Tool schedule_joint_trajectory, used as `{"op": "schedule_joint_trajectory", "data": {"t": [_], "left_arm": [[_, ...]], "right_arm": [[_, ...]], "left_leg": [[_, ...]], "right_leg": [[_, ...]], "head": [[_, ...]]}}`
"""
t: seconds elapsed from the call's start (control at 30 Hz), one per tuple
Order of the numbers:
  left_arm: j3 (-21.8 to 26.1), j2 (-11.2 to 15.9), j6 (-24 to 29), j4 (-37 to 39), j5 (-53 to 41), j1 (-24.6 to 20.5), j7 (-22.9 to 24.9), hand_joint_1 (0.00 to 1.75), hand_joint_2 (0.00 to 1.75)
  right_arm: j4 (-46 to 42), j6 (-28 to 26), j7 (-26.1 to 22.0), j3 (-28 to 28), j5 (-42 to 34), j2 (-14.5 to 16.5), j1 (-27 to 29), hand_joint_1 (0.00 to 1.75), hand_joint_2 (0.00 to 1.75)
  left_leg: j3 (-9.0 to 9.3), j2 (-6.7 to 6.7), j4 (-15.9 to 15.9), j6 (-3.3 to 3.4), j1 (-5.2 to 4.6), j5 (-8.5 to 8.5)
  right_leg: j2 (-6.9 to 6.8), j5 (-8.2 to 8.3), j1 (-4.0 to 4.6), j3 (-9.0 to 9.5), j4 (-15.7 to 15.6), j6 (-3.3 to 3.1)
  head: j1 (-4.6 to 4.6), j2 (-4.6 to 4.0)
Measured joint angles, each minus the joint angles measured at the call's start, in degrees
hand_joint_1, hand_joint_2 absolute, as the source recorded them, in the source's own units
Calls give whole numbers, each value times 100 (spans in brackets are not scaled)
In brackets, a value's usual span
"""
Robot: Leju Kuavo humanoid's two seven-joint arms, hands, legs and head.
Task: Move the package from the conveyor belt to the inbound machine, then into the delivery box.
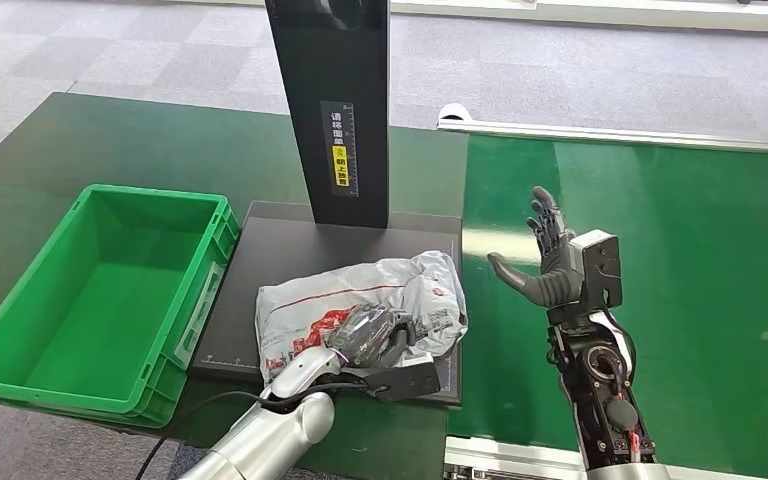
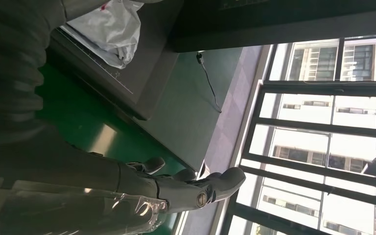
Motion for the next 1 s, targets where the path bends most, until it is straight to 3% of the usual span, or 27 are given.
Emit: {"op": "schedule_joint_trajectory", "data": {"t": [0.33, 0.47, 0.67, 0.83, 0.9, 1.0], "left_arm": [[7, 15, -28, 1, -50, 14, -13, 175, 175], [24, 33, 352, -13, -107, 61, -49, 175, 175], [245, 52, 1577, -351, 72, 207, -373, 175, 175], [273, 51, 1662, -395, 115, 214, -408, 175, 175], [417, 31, 2018, -644, 474, 287, -679, 175, 175], [972, -159, 2997, -1656, 1630, 581, -1947, 175, 175]], "right_arm": [[198, 3, -83, 72, -1, -1, -144, 0, 175], [226, 2, -86, 79, 8, -1, -152, 0, 175], [241, -12, -86, 80, 7, -5, -140, 0, 175], [241, -13, -86, 80, 7, -5, -138, 0, 175], [239, -27, -91, 80, -3, -9, -122, 0, 175], [220, -133, -156, 78, -73, -39, -36, 0, 175]], "left_leg": [[1, 0, 0, 0, 1, 0], [0, 0, 0, 0, 0, 0], [-1, 0, 0, 0, 0, 1], [-1, 0, 0, 0, 0, 1], [-1, 1, 0, 0, 0, 1], [-3, 1, 0, 0, 0, 0]], "right_leg": [[0, 0, 1, -1, 0, 0], [0, 0, 0, -3, 0, 0], [0, 0, 0, -5, 0, 0], [0, 0, 0, -5, 0, 0], [0, 0, 0, -6, 0, 0], [0, 0, 0, -8, 0, 0]], "head": [[0, 1], [0, 1], [0, 1], [-1, 2], [-1, 1], [0, 1]]}}
